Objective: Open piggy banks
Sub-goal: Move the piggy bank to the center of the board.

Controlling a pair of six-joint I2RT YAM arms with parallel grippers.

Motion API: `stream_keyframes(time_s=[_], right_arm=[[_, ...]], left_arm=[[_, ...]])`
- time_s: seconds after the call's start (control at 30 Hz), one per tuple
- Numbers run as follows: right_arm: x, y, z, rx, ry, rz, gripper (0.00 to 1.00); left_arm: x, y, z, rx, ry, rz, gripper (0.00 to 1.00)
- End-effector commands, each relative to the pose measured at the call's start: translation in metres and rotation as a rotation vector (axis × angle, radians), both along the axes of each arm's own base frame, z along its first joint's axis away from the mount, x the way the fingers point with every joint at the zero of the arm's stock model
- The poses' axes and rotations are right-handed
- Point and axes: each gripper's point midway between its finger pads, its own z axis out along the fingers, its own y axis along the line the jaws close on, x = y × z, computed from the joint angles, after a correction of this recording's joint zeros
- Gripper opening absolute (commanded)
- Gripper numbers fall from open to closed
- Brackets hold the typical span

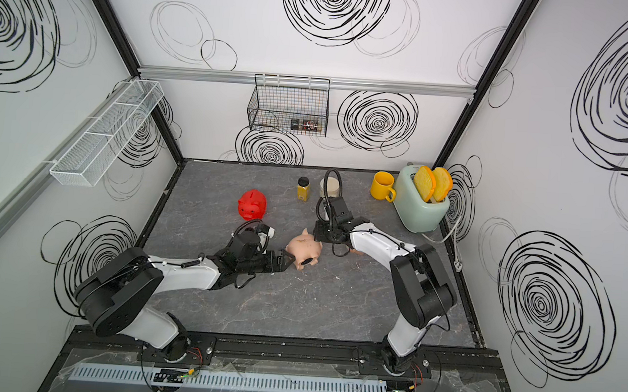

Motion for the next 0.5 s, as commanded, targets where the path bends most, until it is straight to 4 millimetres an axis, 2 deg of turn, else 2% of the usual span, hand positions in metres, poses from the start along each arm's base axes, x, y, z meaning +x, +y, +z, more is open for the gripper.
stream_keyframes(time_s=[0.0,0.17,0.47], right_arm=[[-0.02,0.008,-0.013,0.014,0.07,0.048,0.51],[-0.027,0.021,-0.018,0.046,0.094,0.085,0.5],[-0.05,0.047,-0.011,0.053,0.094,0.166,0.49]], left_arm=[[0.008,-0.006,0.017,-0.049,-0.045,-0.005,0.95],[-0.003,-0.005,0.024,-0.072,-0.054,-0.021,0.95],[-0.034,0.004,0.024,-0.057,-0.043,-0.041,0.95]])
